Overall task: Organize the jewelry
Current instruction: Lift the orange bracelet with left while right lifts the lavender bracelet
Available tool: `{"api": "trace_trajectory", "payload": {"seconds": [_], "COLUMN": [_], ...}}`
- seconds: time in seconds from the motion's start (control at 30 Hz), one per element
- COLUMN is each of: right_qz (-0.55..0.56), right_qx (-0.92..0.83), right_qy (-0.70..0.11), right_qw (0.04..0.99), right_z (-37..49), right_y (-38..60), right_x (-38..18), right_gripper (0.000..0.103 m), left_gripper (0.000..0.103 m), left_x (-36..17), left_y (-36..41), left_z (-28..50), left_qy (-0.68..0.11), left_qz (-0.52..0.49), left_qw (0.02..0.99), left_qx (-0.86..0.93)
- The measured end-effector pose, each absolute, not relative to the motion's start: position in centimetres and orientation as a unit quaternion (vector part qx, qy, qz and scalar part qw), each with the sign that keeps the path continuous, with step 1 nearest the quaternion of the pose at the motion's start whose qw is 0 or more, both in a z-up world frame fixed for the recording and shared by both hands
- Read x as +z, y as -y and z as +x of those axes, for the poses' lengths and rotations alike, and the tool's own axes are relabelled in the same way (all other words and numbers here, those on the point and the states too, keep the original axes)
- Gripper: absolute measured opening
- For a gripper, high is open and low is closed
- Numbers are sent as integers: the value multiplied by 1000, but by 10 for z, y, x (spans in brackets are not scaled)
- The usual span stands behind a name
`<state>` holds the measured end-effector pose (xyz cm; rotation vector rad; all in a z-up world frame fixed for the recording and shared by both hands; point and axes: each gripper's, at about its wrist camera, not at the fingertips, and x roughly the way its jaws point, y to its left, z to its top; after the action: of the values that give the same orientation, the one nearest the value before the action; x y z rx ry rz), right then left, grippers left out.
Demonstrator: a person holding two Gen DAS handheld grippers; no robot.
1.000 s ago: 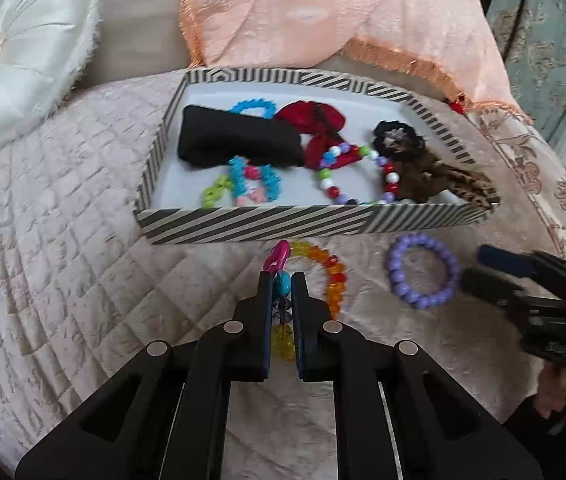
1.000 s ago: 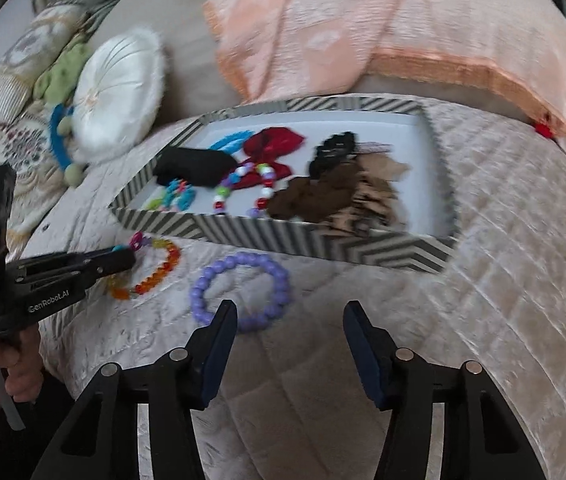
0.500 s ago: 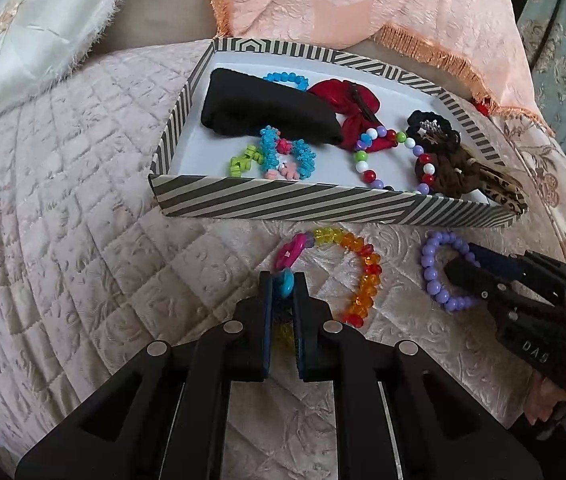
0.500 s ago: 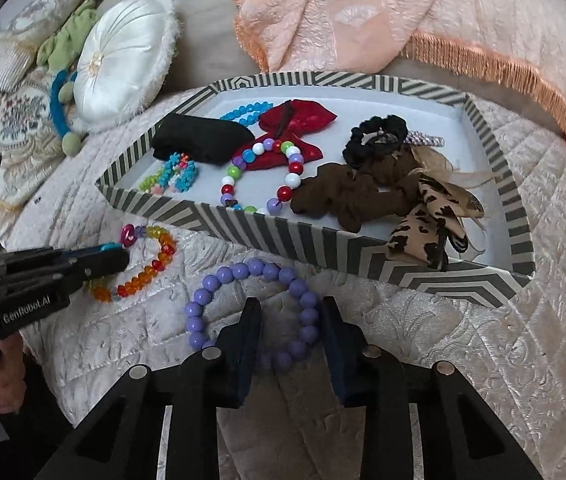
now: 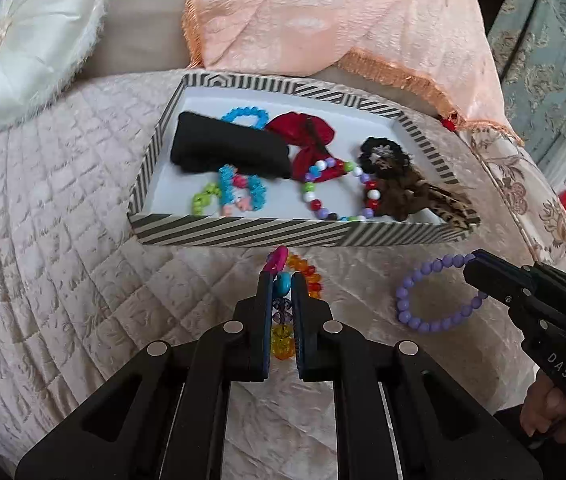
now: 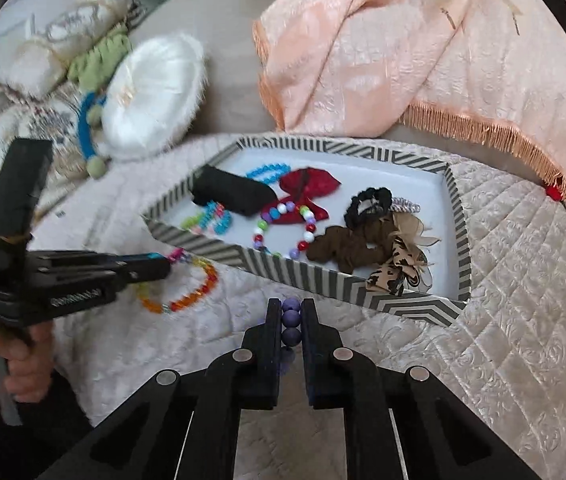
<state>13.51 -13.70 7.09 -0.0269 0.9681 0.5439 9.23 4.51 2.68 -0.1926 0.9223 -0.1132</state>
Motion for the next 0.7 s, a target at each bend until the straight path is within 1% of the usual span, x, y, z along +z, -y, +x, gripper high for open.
{"api": "trace_trajectory", "payload": {"seconds": [0.27, 0.7], "right_qz": [23, 36], "right_qx": [247, 251], "right_qy": [-473, -441], "right_qw": [845, 861], "right_z": [130, 127], "right_y": [146, 152], "right_x": [83, 98], "right_gripper": [8, 9], "left_gripper": [8, 8], "left_x": [45, 53], "left_y": [-35, -28], "left_z": [84, 82], "left_qy": [-437, -430], "left_qz": [-72, -71], "left_qw": [896, 899], "left_qx": [-43, -46]}}
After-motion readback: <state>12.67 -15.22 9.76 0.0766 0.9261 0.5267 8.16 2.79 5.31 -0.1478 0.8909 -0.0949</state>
